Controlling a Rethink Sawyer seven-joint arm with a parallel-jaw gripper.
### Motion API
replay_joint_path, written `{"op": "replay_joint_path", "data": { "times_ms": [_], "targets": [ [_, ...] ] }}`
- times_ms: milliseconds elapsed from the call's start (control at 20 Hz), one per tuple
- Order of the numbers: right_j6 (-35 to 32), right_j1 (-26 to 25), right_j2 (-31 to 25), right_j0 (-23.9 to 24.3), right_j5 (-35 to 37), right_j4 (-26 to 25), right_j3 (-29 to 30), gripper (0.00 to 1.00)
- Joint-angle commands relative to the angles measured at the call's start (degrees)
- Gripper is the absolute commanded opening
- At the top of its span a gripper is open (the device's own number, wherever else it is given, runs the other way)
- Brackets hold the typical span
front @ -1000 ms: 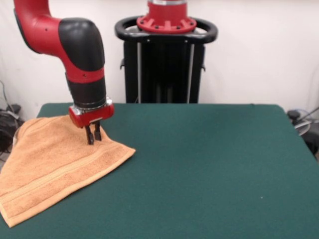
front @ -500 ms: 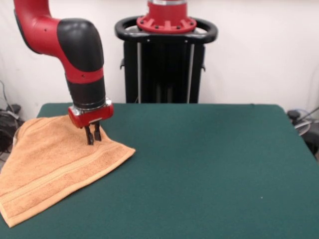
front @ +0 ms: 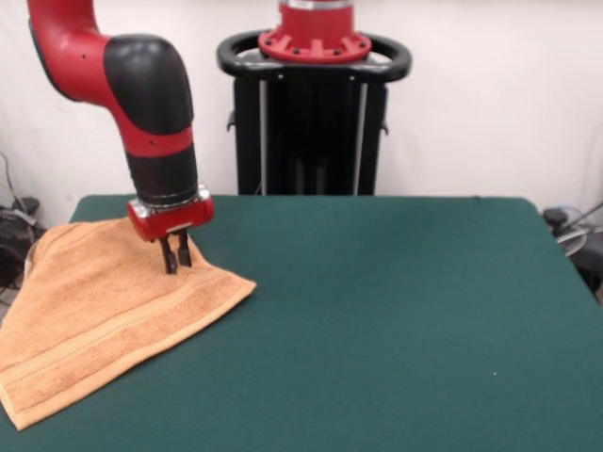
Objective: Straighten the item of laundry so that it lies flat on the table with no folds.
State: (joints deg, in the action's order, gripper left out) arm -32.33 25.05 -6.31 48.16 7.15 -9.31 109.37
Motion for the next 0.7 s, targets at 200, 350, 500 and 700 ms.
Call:
{"op": "replay_joint_path", "data": {
  "times_ms": [200,350,500,700],
  "targets": [
    [-23.61,-8.06,-5.18,-3.76,-8.18,5.11,6.85,0.0],
    [-25.42,-8.08,-4.5,-5.57,-10.67,6.15,7.95,0.0],
    [-27.22,-8.4,-3.87,-7.35,-13.31,7.4,8.66,0.0],
    [-29.6,-8.07,-3.24,-9.71,-15.03,9.46,9.51,0.0]
  ]
}}
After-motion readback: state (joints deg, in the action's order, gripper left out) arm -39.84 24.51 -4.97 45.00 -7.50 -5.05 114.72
